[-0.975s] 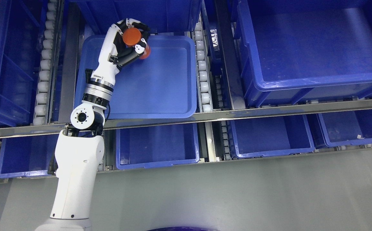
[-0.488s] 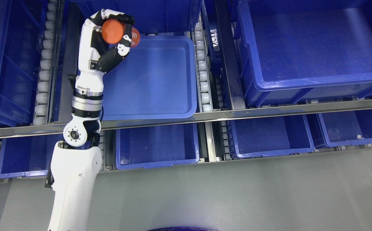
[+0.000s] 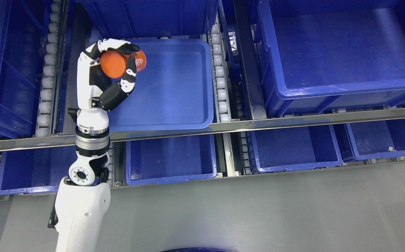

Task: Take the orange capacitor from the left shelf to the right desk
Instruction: 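Hold the capacitor in the left hand while turning toward the steel table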

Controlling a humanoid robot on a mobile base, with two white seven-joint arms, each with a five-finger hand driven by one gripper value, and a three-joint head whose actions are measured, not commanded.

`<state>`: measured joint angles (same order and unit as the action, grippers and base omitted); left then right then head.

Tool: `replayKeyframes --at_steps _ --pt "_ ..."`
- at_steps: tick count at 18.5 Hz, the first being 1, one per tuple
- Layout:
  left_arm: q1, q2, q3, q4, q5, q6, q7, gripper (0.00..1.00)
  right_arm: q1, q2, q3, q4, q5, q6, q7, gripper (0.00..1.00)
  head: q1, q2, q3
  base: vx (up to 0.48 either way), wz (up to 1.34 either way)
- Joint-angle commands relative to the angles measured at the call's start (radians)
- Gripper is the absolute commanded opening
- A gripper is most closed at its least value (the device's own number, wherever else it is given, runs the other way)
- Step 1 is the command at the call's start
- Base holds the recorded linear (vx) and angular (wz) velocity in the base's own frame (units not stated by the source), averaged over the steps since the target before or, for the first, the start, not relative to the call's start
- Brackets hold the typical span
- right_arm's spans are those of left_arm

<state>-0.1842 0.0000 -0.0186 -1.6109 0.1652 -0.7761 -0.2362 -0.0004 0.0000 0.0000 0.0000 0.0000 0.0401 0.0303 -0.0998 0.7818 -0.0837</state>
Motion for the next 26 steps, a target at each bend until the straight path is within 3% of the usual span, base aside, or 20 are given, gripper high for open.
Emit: replayKeyframes --at_steps 1,15,26 --pt "0.061 0.017 -0.026 -0.04 0.002 -0.009 0.002 0.01 0.034 -0.017 -0.012 -0.023 0.0 0.0 0.0 1.0 0.0 0.0 0.0 0.0 0.0" --pt "0.06 0.017 -0.026 -0.04 0.002 -0.009 0.001 0.01 0.034 -0.017 -0.012 -0.023 0.0 0.0 0.0 1.0 0.0 0.0 0.0 -0.18 -0.03" --pt "0.058 0.017 -0.035 -0.04 0.002 0.009 0.001 0.01 0.034 -0.017 -0.012 -0.023 0.0 0.0 0.0 1.0 0.0 0.0 0.0 -0.072 -0.67"
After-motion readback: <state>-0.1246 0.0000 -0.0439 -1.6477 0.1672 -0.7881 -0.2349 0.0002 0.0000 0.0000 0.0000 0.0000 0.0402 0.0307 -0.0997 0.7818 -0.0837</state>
